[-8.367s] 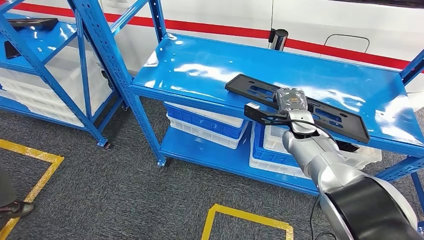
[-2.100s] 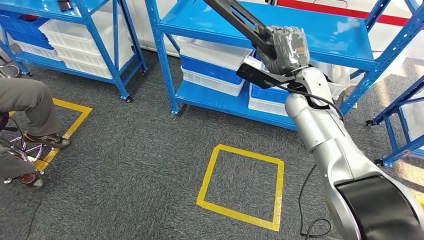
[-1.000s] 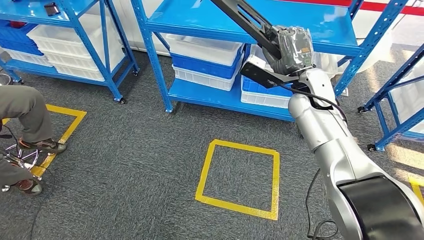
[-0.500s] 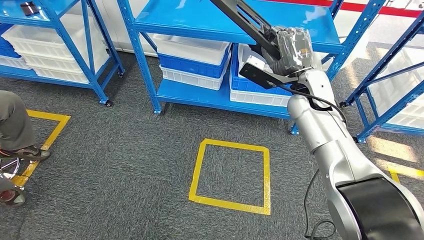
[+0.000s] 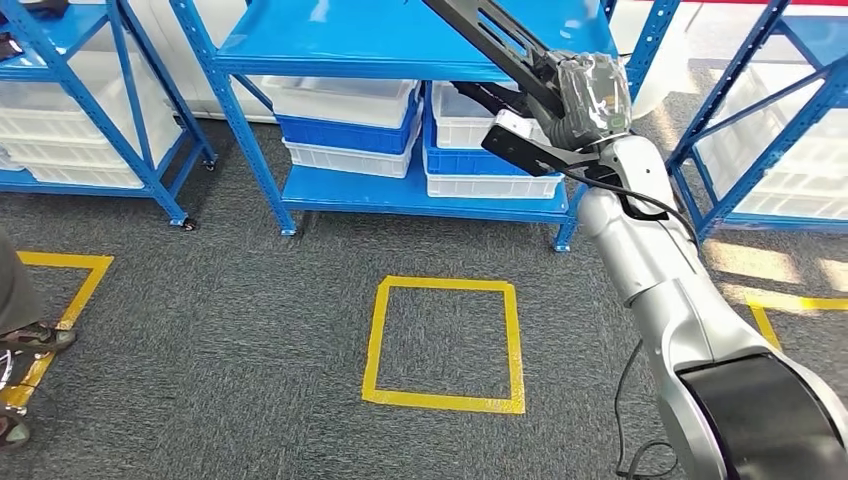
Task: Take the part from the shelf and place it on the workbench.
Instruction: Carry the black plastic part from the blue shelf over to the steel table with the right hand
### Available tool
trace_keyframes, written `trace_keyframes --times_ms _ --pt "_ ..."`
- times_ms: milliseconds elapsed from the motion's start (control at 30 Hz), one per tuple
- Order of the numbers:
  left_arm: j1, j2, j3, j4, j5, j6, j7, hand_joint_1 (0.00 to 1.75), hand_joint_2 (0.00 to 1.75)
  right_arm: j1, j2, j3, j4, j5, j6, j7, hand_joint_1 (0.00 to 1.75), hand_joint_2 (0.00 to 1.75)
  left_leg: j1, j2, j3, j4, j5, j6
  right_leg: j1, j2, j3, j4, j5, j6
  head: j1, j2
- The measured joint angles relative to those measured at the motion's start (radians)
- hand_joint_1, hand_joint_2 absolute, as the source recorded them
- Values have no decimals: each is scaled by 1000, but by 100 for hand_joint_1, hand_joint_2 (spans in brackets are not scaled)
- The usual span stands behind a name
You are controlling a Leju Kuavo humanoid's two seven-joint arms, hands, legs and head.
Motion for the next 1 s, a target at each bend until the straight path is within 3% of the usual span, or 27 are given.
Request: trace_keyframes --times_ms 33,100,333,433,500,567,633,667,733,767,800,833,900,933,1000 --pt "0 0 0 0 -1 0 3 0 0 0 1 0 0 4 -2 1 175 175 0 0 1 -3 3 10 2 2 -1 0 0 -1 -1 0" --pt "-1 0 0 0 -6 0 10 0 0 1 1 2 0 9 -3 1 175 175 1 1 2 -4 6 13 5 4 -1 0 1 -2 -2 0" --pt "-1 1 2 0 -15 2 24 0 0 1 2 3 4 19 -5 2 175 175 3 0 1 -9 13 -4 5 3 -2 -3 5 -3 -2 0" --pt "-1 1 2 0 -16 5 25 0 0 -1 5 3 5 18 -6 2 175 175 4 2 25 -54 37 12 2 2 5 -21 12 7 -3 0" --pt "-3 -1 2 0 -17 6 25 0 0 -4 3 3 6 17 -7 1 175 175 11 6 43 -97 63 17 3 4 -21 31 -23 5 -1 0" --pt "-4 -3 2 0 -18 6 25 0 0 -3 0 3 9 17 -8 0 175 175 14 7 38 -103 74 10 -3 5 -76 159 -80 8 0 0" --pt "-4 -5 2 0 -18 6 25 0 0 5 -4 3 14 17 -9 0 175 175 21 6 25 -96 78 1 -16 5 -103 226 -98 27 0 0" --pt "-3 -6 2 0 -18 6 25 0 0 8 -6 3 16 16 -10 0 175 175 27 5 16 -88 79 -5 -24 4 -91 203 -84 44 0 0" --pt "-3 -5 2 0 -18 5 26 0 0 10 -7 3 18 15 -12 -2 175 175 40 5 -11 -56 74 -26 -40 1 -35 92 -43 80 1 0" --pt "-3 -4 2 0 -19 6 26 0 0 10 -7 3 19 14 -14 -4 175 175 44 5 -27 -33 69 -40 -44 2 -17 51 -29 84 3 0" --pt "-4 -2 2 -1 -20 6 25 0 0 11 -7 3 20 14 -16 -5 175 175 45 4 -40 -16 66 -51 -45 4 -10 35 -24 79 3 0" --pt "-3 -1 2 -1 -21 6 25 0 0 13 -8 3 20 13 -18 -5 175 175 43 3 -49 -5 66 -59 -42 7 -18 44 -25 66 4 0" --pt "0 -2 2 0 -24 8 24 0 0 17 -8 2 22 11 -18 -5 175 175 45 3 -56 -1 72 -66 -40 12 -32 57 -16 40 1 0" --pt "1 -2 2 0 -24 8 24 0 0 17 -7 2 23 10 -19 -4 175 175 47 1 -61 7 60 -67 -39 13 -40 60 -10 30 0 0" --pt "1 -1 2 1 -25 9 24 0 0 17 -4 2 23 10 -19 -4 175 175 45 -13 -85 78 -10 -61 -34 16 -56 60 3 9 -3 0"
